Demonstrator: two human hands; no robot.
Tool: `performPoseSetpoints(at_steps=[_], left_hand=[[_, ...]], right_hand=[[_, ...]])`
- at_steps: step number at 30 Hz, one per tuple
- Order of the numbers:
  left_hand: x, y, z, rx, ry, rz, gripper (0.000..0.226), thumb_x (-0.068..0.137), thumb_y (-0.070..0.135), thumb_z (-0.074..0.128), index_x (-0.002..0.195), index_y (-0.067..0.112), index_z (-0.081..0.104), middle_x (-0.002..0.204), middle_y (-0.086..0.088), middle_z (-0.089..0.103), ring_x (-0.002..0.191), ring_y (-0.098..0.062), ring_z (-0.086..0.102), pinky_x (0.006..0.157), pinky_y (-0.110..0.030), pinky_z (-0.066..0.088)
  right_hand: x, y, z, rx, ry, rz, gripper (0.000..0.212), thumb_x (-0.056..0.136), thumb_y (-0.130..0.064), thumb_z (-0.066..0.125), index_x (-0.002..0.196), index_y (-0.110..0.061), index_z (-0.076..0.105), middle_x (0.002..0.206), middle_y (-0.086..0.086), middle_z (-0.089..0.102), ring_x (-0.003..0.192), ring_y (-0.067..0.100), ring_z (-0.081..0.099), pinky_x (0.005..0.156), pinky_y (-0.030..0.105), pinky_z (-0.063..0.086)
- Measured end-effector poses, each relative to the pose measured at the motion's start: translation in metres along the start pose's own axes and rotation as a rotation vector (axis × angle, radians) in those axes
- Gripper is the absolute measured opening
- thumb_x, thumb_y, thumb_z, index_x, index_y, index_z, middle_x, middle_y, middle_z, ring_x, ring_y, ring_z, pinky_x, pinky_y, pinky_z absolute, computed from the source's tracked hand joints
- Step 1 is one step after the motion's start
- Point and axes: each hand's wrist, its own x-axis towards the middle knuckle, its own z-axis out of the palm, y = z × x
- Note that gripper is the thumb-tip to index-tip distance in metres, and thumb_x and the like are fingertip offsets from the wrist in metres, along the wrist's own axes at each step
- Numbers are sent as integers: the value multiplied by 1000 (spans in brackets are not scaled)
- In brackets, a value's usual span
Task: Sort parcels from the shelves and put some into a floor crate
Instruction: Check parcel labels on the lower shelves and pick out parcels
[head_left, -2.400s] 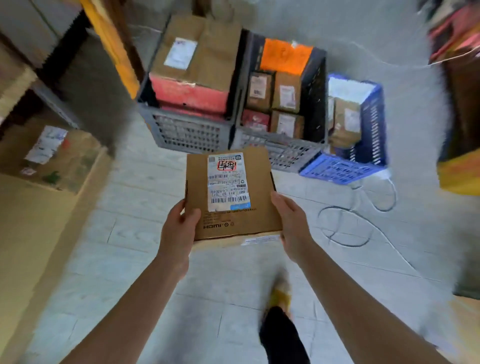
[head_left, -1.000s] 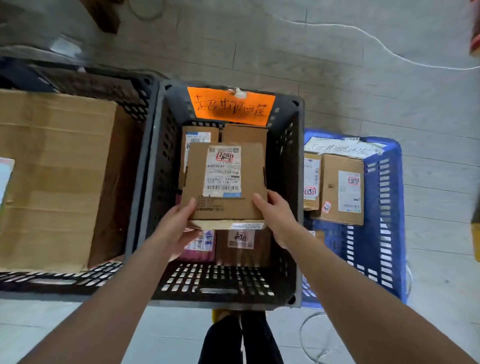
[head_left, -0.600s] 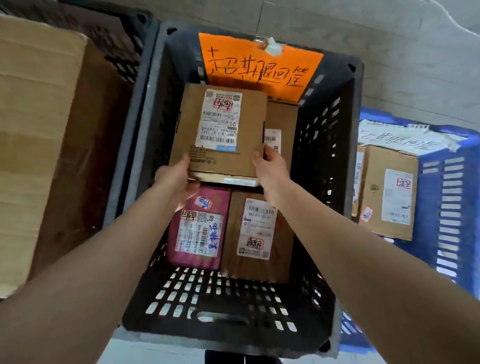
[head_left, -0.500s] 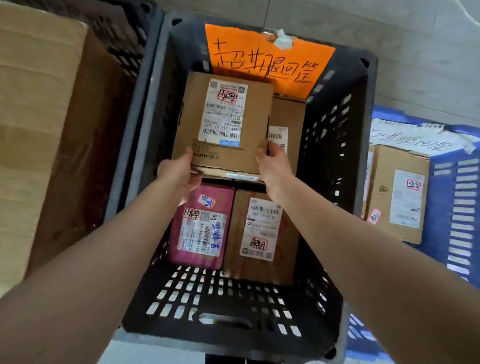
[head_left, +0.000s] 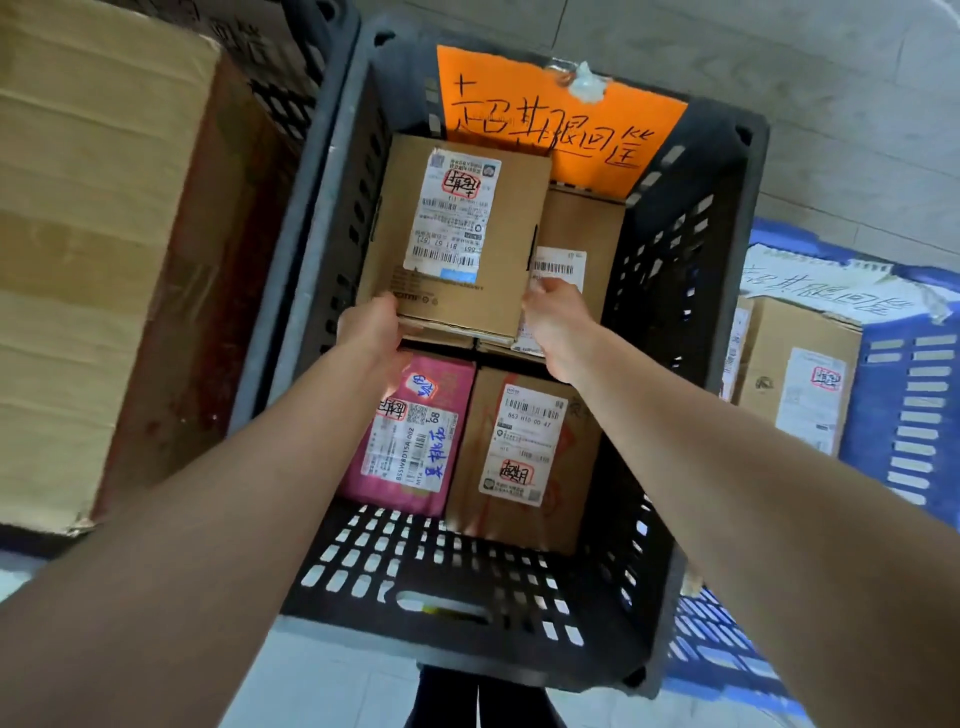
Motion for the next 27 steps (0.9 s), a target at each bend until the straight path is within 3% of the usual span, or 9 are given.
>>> performPoseSetpoints(at_steps=[3,7,9,11,14,18,22,25,27], left_hand=[[-37,3,-12,78,25,2,19,93,22,50,80,9,53,72,-2,46,63,-12,45,61,-28,42],[-103,9,-40,117,28,49,46,94,39,43,120,3,52,84,-4,55,79,-20,51,84,-33,43],[-140,18,-61,61,3,69,44,97,32,39,123,-2,51,80,-2,54,70,-14,48,69,-25,44],[-183,28,-86,17,0,89,32,99,27,38,103,3,58,71,6,46,61,-7,43,57,-21,35],[-241,38,-134,-4,64,159,31,97,26,39,67,23,46,69,7,45,73,-20,47,67,-24,39],[-322,31,-219,-38,172,208,33,98,23,40,65,24,45,69,8,46,67,-13,46,59,-19,38],[-388,-2,-323,-131,320,168,32,96,24,42,65,20,44,80,-1,50,77,-19,45,74,-29,37],[-432,-45,-404,-331,388,134,24,95,29,44,77,13,47,85,-7,46,76,-19,48,72,-28,31],[-462,-81,-458,-419,420,177,28,94,34,47,70,20,43,85,-6,50,76,-16,53,75,-29,29]], right_hand=[[-44,-7,-6,-75,-23,-14,48,97,-3,25,144,-13,31,147,4,38,134,22,36,102,27,30],[-113,-27,-12,-153,-42,-66,39,97,-13,32,134,-9,47,127,12,55,127,29,45,105,40,36],[-153,-43,-10,-169,-86,-95,41,96,-18,41,136,-9,44,139,11,48,131,28,41,109,42,29],[-194,-58,-1,-168,-162,-143,42,95,-22,46,136,-10,44,142,8,45,131,23,42,110,39,27],[-257,-78,24,-172,-257,-199,40,95,-23,47,133,-10,47,138,8,50,127,21,46,106,33,31],[-342,-85,70,-225,-368,-247,38,93,-27,51,128,-11,52,129,9,56,125,22,49,110,38,32],[-431,-70,127,-356,-493,-343,26,92,-24,53,116,-16,59,126,3,58,117,18,53,101,31,37],[-498,-39,178,-472,-567,-359,36,90,-27,54,112,2,54,127,21,56,120,37,51,107,48,36],[-548,-7,215,-501,-616,-377,38,89,-27,53,113,2,54,125,21,58,120,37,52,108,48,34]])
